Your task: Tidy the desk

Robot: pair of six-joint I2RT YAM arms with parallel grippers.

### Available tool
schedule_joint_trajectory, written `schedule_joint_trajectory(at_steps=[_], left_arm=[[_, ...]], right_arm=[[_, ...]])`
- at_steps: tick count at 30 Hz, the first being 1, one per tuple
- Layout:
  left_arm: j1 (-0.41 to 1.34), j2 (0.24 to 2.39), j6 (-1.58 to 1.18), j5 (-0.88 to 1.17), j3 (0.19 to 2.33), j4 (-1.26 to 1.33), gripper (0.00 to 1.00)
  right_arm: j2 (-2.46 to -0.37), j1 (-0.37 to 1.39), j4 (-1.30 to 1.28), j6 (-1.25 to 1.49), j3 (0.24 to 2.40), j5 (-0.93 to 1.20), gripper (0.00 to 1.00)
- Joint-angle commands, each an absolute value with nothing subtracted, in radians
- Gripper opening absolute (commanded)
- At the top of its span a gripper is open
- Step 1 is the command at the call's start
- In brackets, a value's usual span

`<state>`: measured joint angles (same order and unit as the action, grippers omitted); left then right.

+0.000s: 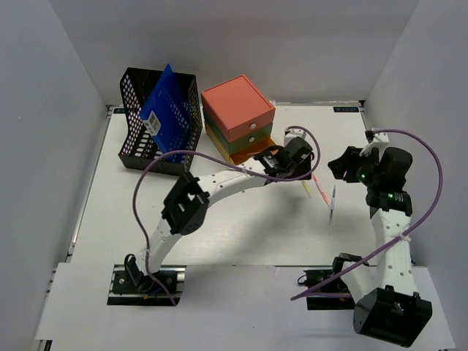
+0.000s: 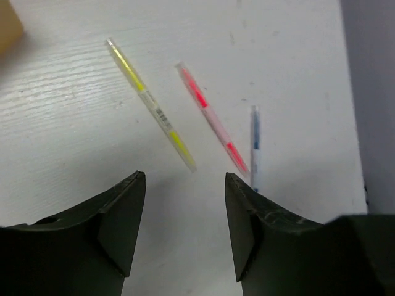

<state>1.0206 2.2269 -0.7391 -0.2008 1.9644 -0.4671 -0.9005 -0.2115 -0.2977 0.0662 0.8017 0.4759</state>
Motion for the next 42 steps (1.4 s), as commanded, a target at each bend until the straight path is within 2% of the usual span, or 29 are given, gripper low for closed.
schedule_joint_trajectory(at_steps=[1, 5, 6, 7, 11, 12, 13, 21, 24, 25, 28, 31, 42], left_arm=[[1.028, 2.296, -0.862, -0.343, 2.117, -0.616, 0.64], [1.028, 2.373, -0.907, -0.409, 2.21, -0.632, 0.62], [1.028, 2.381, -0.907, -0.416, 2.215, -0.618, 0.68], [1.028, 2.396, -0.907, -0.416, 2.218, -0.589, 0.68], [1.028, 2.434, -0.913, -0.397, 2.235, -0.545, 0.58], [1.028, 2.441, -0.914, -0.394, 2.235, -0.535, 0.51], [1.028, 2.451, -0.916, -0.394, 2.235, -0.528, 0.49], [1.028, 2.477, -0.926, -0.4, 2.233, -0.499, 0.46], [1.028, 2.474, -0.92, -0.397, 2.203, -0.447, 0.34], [1.028, 2.471, -0.919, -0.397, 2.189, -0.404, 0.25], [1.028, 2.462, -0.902, -0.374, 2.161, -0.327, 0.14], [1.028, 2.483, -0.896, -0.324, 2.177, -0.282, 0.11], [1.008, 2.539, -0.936, -0.249, 2.172, -0.23, 0.1]], right_arm=[[-0.871, -0.224, -0.287, 0.097, 0.798, 0.512, 0.53], [-0.847, -0.226, -0.27, 0.107, 0.784, 0.503, 0.53], [-0.839, -0.225, -0.265, 0.109, 0.782, 0.5, 0.54], [-0.833, -0.229, -0.264, 0.11, 0.775, 0.497, 0.54], [-0.834, -0.225, -0.259, 0.114, 0.773, 0.491, 0.53], [-0.834, -0.227, -0.258, 0.114, 0.772, 0.491, 0.53], [-0.834, -0.227, -0.258, 0.112, 0.772, 0.492, 0.53], [-0.834, -0.227, -0.253, 0.117, 0.767, 0.485, 0.53], [-0.834, -0.226, -0.252, 0.117, 0.765, 0.482, 0.53], [-0.834, -0.227, -0.252, 0.115, 0.765, 0.482, 0.53], [-0.834, -0.226, -0.249, 0.115, 0.762, 0.479, 0.52], [-0.834, -0.225, -0.249, 0.114, 0.762, 0.477, 0.52], [-0.83, -0.226, -0.249, 0.112, 0.762, 0.469, 0.52]])
